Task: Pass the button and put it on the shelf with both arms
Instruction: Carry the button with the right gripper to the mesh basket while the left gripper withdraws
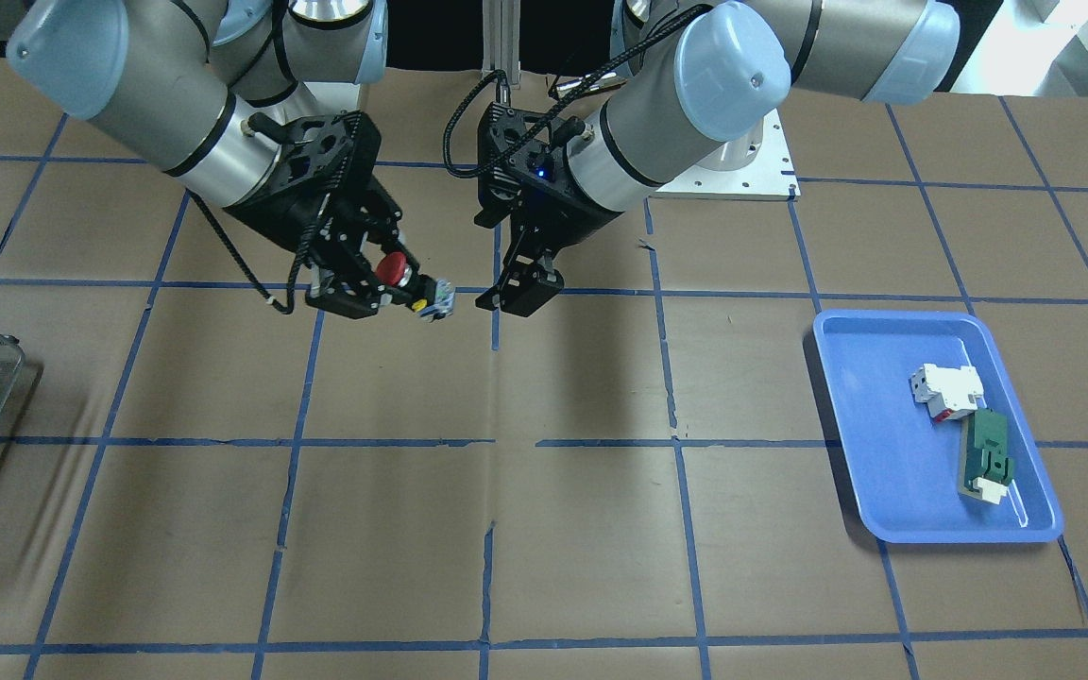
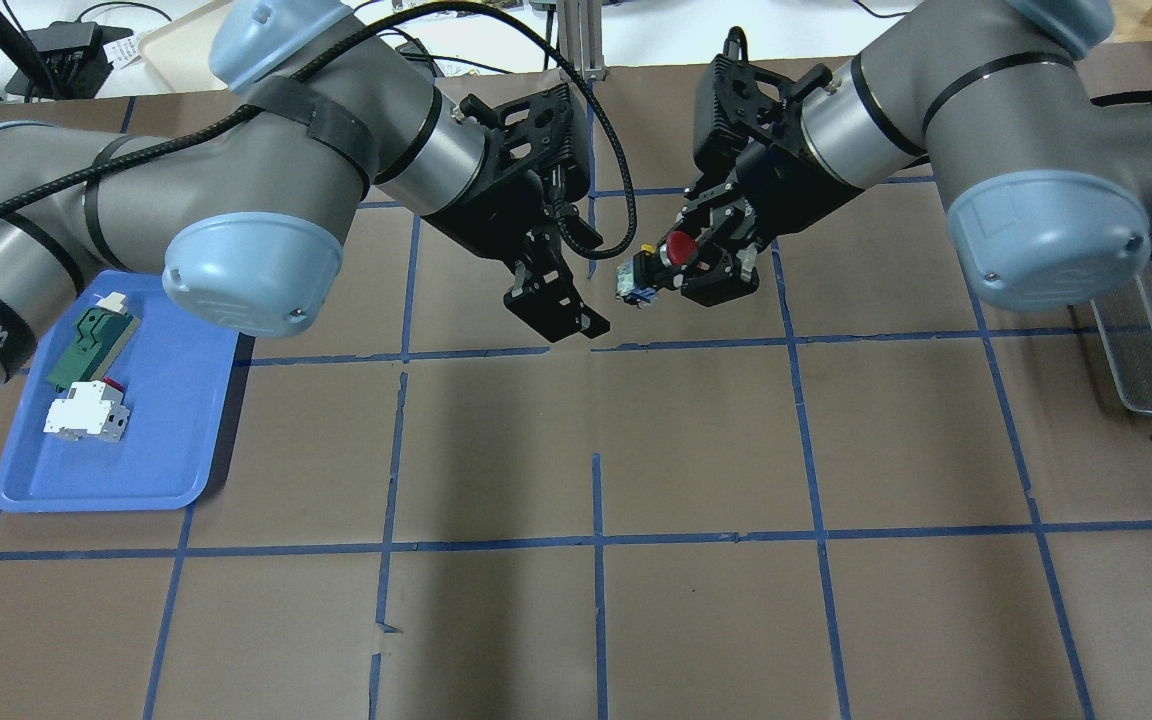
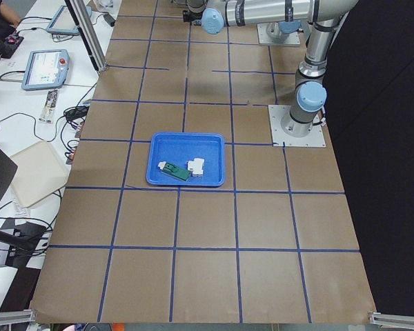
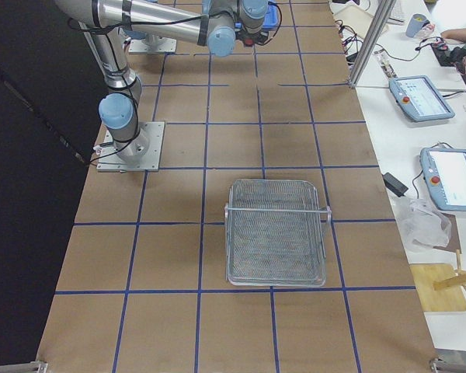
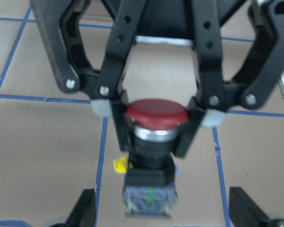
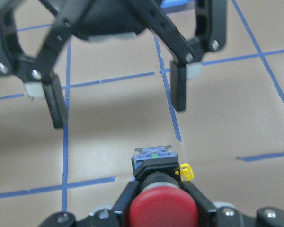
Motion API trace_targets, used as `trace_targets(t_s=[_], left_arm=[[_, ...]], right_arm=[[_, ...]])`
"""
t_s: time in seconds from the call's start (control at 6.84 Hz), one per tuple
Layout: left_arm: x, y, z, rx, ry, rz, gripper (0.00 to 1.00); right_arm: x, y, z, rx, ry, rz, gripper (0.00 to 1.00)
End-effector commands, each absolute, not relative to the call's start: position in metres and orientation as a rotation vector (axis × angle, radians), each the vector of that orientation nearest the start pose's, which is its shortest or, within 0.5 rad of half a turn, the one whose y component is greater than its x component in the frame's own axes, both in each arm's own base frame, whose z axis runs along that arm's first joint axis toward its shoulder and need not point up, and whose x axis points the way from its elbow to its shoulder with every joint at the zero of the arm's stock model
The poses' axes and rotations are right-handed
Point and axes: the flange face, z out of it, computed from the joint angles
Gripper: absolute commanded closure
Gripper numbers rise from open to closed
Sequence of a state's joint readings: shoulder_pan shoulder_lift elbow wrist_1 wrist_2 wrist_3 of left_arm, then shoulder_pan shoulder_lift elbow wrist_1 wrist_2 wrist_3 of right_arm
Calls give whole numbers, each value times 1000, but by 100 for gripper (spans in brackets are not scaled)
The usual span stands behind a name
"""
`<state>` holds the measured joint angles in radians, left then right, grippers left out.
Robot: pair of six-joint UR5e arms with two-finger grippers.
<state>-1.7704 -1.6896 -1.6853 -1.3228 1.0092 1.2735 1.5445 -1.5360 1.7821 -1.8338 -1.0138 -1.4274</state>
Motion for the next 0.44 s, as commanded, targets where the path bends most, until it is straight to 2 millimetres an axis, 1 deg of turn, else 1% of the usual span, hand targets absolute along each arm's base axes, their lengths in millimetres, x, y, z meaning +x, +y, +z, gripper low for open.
trace_targets(t_s=[0.0, 0.15, 0.29], left_arm=[[-272, -472, 446, 2152, 2777, -281, 0], [-269, -468, 459, 2018, 2855, -235, 0], [-263, -458, 475, 1833, 2931, -211, 0]], right_arm=[[53, -523, 401, -1847, 2240, -433, 100], [-31, -522, 417, -1862, 2464, -268, 100], [-113, -521, 450, -1930, 2574, -186, 100]])
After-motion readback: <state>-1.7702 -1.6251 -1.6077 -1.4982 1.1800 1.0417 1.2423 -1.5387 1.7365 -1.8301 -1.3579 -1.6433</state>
